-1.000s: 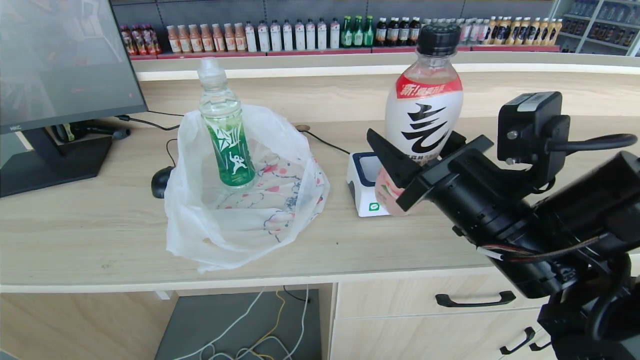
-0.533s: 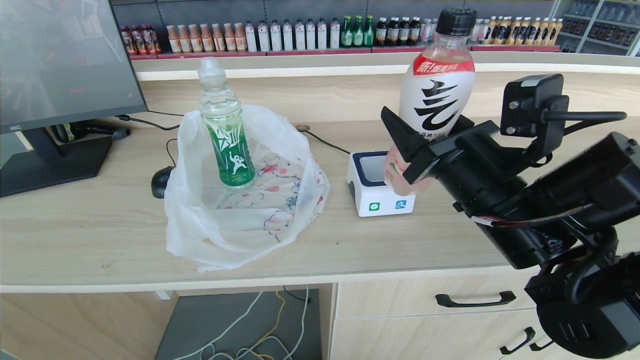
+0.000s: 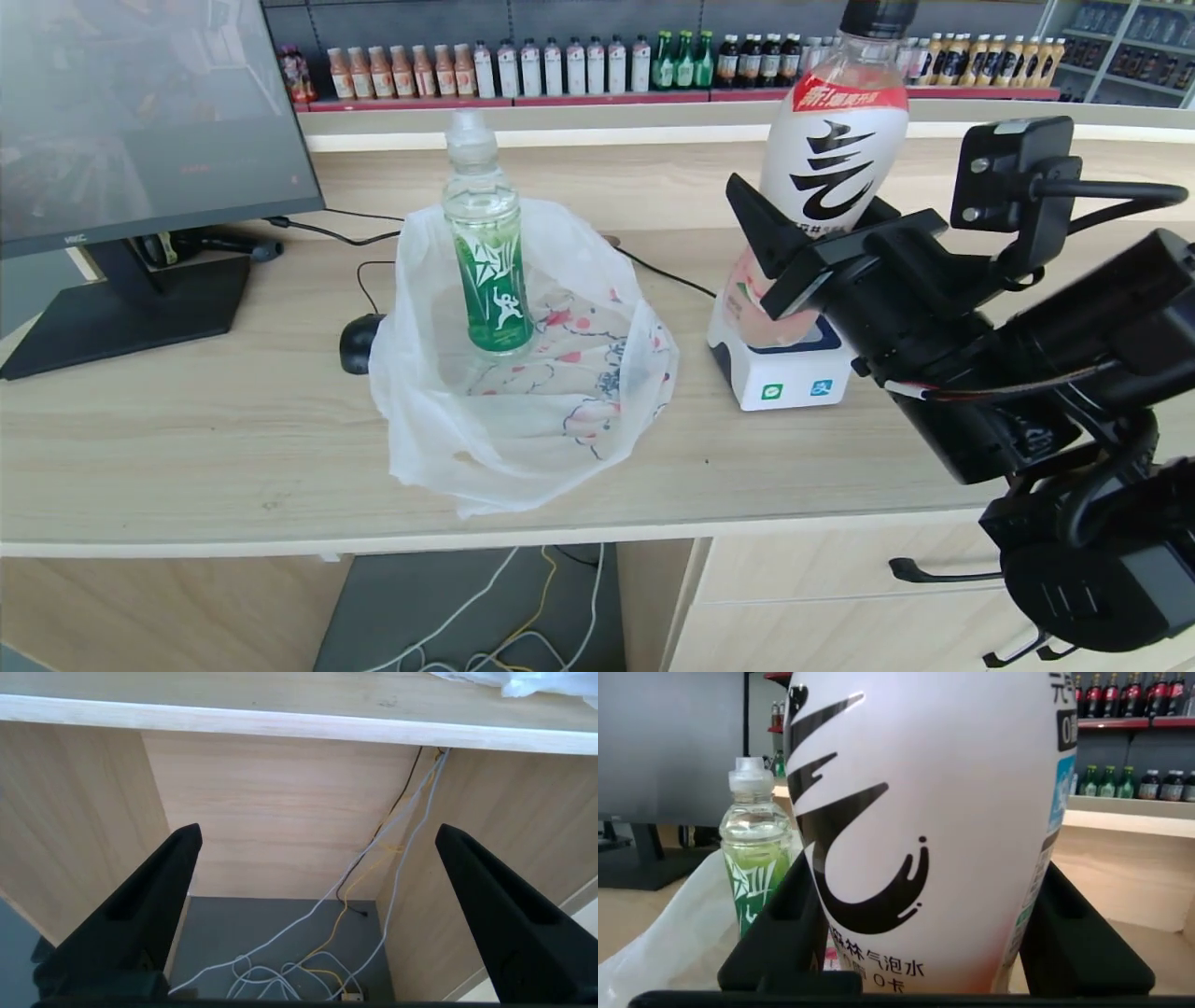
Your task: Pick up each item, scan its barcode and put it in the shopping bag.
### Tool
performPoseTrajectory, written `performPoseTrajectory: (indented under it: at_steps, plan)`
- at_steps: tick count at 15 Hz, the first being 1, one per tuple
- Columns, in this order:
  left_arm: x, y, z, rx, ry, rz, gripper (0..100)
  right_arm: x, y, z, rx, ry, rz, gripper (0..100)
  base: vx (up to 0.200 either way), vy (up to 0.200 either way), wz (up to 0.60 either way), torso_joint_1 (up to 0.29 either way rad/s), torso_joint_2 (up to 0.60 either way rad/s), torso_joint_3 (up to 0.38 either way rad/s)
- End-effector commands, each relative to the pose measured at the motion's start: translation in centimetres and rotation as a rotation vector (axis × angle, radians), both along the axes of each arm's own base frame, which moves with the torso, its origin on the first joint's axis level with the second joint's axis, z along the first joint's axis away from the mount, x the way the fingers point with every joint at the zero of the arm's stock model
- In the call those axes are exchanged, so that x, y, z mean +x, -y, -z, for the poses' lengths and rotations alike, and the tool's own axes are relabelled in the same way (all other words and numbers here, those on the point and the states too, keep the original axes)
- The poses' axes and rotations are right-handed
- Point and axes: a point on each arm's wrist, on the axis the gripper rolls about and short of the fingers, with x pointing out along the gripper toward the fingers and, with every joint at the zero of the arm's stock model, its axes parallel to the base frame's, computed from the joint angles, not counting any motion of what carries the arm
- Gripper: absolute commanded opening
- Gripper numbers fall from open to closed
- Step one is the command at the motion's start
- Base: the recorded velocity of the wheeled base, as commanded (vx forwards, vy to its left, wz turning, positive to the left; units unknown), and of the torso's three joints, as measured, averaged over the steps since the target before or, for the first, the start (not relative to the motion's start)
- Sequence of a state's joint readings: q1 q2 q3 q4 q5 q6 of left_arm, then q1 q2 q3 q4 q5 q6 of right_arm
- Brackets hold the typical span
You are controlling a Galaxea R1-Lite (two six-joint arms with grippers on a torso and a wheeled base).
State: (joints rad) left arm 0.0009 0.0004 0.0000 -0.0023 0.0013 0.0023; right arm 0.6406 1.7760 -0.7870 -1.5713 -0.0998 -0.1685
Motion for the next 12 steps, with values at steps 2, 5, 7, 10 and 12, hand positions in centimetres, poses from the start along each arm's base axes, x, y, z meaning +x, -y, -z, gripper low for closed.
performPoseTrajectory:
  at_steps: [2,5,7,10,12]
  plan:
    - [0.0,0.0,-0.01,0.001,0.001,-0.001,100,-0.36,0.19,-0.49,0.011,0.012,-0.002,0,0.0,0.2,0.0,0.002,0.0,0.005]
    - [0.0,0.0,-0.01,0.002,0.001,-0.001,100,-0.27,0.13,-0.59,0.014,0.015,-0.002,0,0.0,0.2,0.0,-0.001,0.0,0.001]
    - [0.0,0.0,-0.01,0.002,0.001,-0.001,100,-0.41,-0.06,-0.59,0.012,0.017,-0.008,0,0.0,0.1,0.0,-0.001,0.0,0.001]
    - [0.0,0.0,-0.01,0.002,0.001,-0.001,100,-0.61,0.2,-1.23,0.015,0.041,0.0,0,0.0,0.0,0.0,0.0,0.0,0.0]
    - [0.0,0.0,-0.01,0.002,0.001,0.001,100,-0.36,-0.18,-0.7,-0.02,0.004,-0.008,0,0.0,0.0,0.0,0.0,0.0,0.0]
